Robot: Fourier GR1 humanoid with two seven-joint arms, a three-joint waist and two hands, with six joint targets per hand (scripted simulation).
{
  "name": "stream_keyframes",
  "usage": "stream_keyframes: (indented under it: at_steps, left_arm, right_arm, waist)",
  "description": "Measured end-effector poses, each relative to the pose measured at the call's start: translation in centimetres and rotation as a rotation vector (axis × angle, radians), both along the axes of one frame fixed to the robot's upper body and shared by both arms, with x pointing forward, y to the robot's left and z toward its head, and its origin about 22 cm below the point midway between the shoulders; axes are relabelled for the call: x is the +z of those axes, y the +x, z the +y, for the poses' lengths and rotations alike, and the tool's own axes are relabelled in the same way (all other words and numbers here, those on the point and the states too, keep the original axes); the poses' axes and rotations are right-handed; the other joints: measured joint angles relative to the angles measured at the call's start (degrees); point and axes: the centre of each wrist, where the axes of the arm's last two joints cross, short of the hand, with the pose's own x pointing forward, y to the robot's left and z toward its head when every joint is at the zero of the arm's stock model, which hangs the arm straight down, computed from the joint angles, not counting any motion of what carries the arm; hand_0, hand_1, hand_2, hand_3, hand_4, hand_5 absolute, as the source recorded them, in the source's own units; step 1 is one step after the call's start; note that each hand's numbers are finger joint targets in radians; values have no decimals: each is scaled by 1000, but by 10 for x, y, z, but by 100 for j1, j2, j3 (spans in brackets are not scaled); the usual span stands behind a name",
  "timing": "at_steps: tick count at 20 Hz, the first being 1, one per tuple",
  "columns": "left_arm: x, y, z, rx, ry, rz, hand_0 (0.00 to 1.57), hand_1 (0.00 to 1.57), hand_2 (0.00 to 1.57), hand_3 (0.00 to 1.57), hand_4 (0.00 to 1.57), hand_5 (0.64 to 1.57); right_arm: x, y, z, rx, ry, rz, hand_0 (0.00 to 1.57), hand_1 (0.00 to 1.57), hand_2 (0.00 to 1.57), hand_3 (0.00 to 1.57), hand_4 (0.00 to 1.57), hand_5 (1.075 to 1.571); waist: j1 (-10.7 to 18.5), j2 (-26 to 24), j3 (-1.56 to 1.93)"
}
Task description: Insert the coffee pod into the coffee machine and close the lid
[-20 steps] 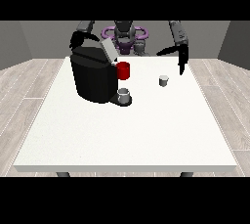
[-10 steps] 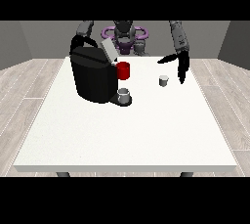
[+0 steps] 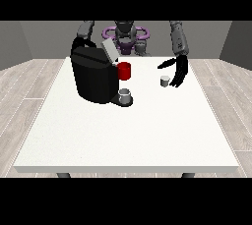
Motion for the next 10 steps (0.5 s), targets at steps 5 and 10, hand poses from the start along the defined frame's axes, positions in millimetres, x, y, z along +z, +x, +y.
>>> stream_keyframes:
  at_steps: [5, 10]
  left_arm:
    - [-6, -2, 9, -11, 101, 16, 568, 568, 698, 414, 0, 1571]
    - [-5, 1, 14, -11, 195, 7, 673, 673, 809, 551, 0, 1571]
  right_arm:
    - [5, 3, 1, 0, 3, -1, 0, 0, 0, 0, 435, 1571]
    - [6, 2, -1, 22, -4, -2, 0, 0, 0, 0, 515, 1571]
  waist:
    - [-57, 65, -1]
    - [-173, 136, -1]
